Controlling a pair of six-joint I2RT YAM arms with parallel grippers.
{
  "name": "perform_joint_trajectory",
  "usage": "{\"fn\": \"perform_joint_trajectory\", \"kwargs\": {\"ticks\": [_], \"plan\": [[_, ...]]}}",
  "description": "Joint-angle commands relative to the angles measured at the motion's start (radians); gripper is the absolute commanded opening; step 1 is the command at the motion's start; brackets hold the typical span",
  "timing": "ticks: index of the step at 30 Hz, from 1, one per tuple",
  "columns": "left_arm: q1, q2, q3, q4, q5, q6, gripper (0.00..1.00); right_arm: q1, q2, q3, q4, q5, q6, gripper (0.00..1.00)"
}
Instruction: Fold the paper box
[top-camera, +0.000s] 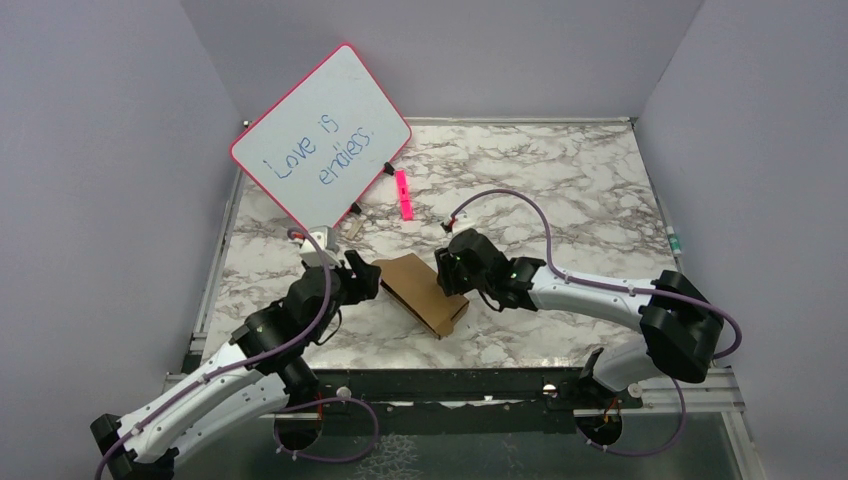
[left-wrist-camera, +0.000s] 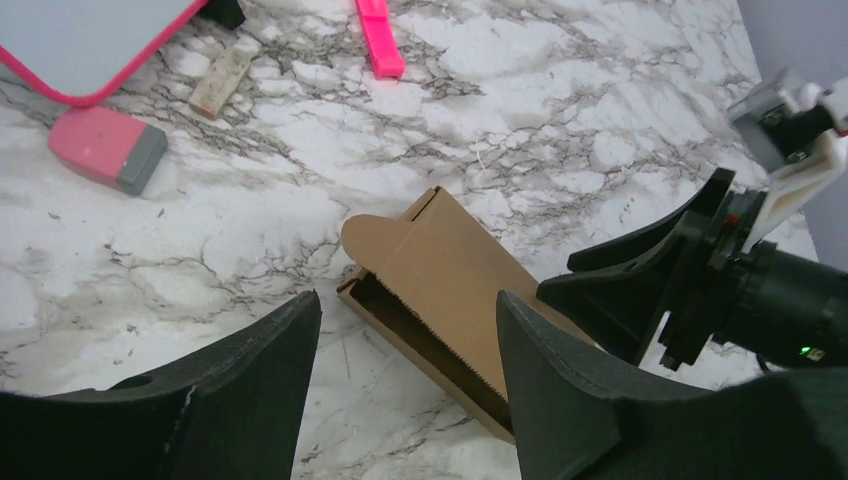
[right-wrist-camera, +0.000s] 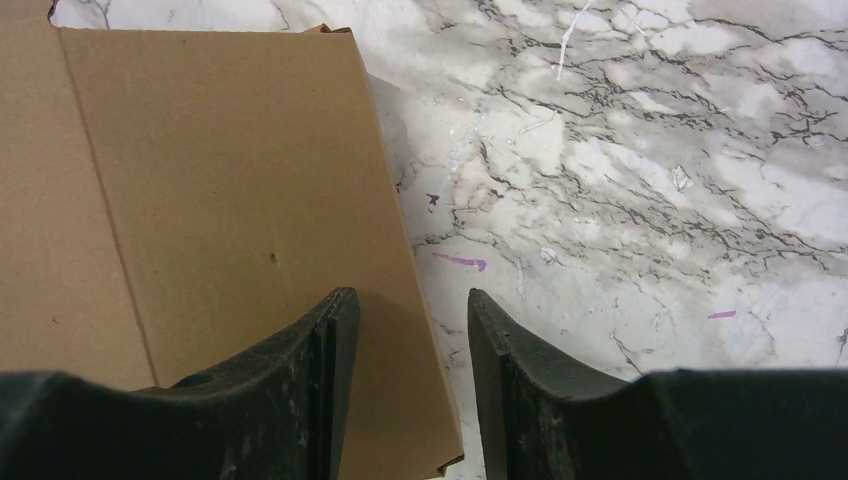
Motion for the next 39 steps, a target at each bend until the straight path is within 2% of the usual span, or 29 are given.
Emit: {"fn": "perform_joint_trajectory", "kwargs": {"ticks": [1,5,8,12,17,26,34,39], "plan": [[-0.006,0.049,0.135,-0.091,-0.073,0.06,0.66,0.005,0.014,-0.017,0.044,-0.042,-0.035,0.5],[-0.007,0.14,0.202,-0.09,-0.08,0.104,0.65,0.008,0.015,-0.011,0.02,-0.017,-0.059,0.52],[-0.006,0.222,0.221,-0.057,-0.036,0.109,0.63,0.008,0.013,-0.017,0.029,-0.018,-0.067,0.52],[-0.006,0.358,0.212,0.03,0.05,0.113,0.6,0.008,0.014,-0.018,0.042,-0.041,-0.065,0.52],[-0.006,0.472,0.185,0.079,0.063,0.108,0.55,0.008,-0.002,-0.026,0.044,-0.044,-0.066,0.52],[-0.005,0.472,0.052,0.084,0.063,0.022,0.51,0.008,-0.068,-0.031,0.038,-0.055,-0.069,0.53],[-0.005,0.492,-0.037,0.135,0.056,-0.024,0.51,0.008,-0.164,-0.063,0.098,-0.214,-0.056,0.52],[-0.005,0.521,-0.046,0.156,0.06,-0.028,0.52,0.007,-0.144,-0.085,0.146,-0.334,-0.033,0.51]]}}
